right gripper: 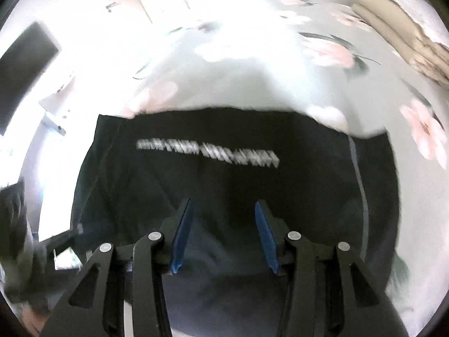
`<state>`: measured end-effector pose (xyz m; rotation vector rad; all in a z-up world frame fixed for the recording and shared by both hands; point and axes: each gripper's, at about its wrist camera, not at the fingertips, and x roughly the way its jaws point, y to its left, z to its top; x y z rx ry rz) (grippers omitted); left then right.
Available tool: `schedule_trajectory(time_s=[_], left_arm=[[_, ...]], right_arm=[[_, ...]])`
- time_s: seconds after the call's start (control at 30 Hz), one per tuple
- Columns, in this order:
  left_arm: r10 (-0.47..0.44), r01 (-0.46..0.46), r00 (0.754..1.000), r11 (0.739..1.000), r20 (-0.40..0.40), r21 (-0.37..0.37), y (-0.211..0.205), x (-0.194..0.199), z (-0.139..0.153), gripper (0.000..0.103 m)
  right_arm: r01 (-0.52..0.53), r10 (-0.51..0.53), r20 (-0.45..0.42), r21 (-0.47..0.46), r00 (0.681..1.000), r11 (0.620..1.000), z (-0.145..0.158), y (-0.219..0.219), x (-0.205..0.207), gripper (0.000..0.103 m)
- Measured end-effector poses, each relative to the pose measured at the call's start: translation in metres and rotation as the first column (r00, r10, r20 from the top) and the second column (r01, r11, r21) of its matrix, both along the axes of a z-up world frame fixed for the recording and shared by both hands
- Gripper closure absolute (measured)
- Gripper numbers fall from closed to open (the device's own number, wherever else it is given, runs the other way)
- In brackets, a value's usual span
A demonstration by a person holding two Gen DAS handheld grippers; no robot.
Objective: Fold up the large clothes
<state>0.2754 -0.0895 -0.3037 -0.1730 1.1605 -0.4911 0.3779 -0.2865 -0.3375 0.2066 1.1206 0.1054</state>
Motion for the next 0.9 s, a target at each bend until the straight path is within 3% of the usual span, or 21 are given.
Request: schedule_trajectory(time_s=[0.13,0.23,0.3,0.4,0.47,0.53,0.57,0.6,0.63,0.8,0.9], left_arm=[[-0.039,0.041,0.999,0.995,-0.029,0.095,-0.015,-0.003,-0.033,0.049],[-0.030,0.032,0.998,0.999,-0.049,0.039,-0.007,0.005,-0.058,0.047],[-0.020,0.021,0.997,1.000,-0.068,0.014,-0.004,0.008,-0.055,0.048],[-0.062,0.064,0.996,0.998,-0.066,0.017,-0.005,0.004,-0.044,0.048],[-0.074,0.075,0.995,0.997,-0.068,0.019,0.005,0.003,-0.031,0.048],[-0.043,0.044,0.998,0.999,-0.043,0.021,0.026,0.006,-0.014,0.046],[-0.022,0.023,0.999,0.999,-0.027,0.024,0.039,0.009,-0.007,0.042],[0.001,0.000,1.000,1.000,-0.014,0.029,0.049,0.017,-0.003,0.032],[0.030,-0.030,1.000,0.999,-0.004,0.038,0.063,0.023,-0.001,0.024],[0.135,-0.125,0.989,0.982,-0.067,0.142,0.119,0.061,-0.030,0.024],[0.145,-0.141,0.979,0.989,-0.144,0.037,0.145,0.075,-0.040,0.024]], right_arm=[[-0.024,0.024,-0.165,0.002,0.986,1.000,-0.062,0.014,0.041,0.054],[-0.026,0.025,-0.161,-0.005,0.987,1.000,-0.074,0.010,0.049,0.058],[-0.030,0.028,-0.156,-0.012,0.987,0.999,-0.073,0.011,0.047,0.057],[-0.043,0.049,-0.125,0.047,0.991,0.998,-0.064,0.006,0.043,0.055],[-0.032,0.043,-0.093,0.116,0.995,0.993,-0.046,-0.013,0.026,0.052],[-0.011,0.018,-0.054,0.135,0.998,0.991,-0.029,-0.031,0.005,0.038],[0.007,-0.003,-0.026,0.130,1.000,0.991,-0.019,-0.047,-0.013,0.025],[0.023,-0.022,-0.015,0.115,1.000,0.993,-0.014,-0.057,-0.023,0.016],[0.047,-0.047,-0.008,0.087,0.999,0.995,-0.011,-0.069,-0.036,0.014],[0.137,-0.137,-0.082,-0.012,0.987,0.991,-0.029,-0.123,-0.088,0.013],[0.197,-0.184,-0.156,0.070,0.970,0.978,-0.047,-0.149,-0.108,0.013]])
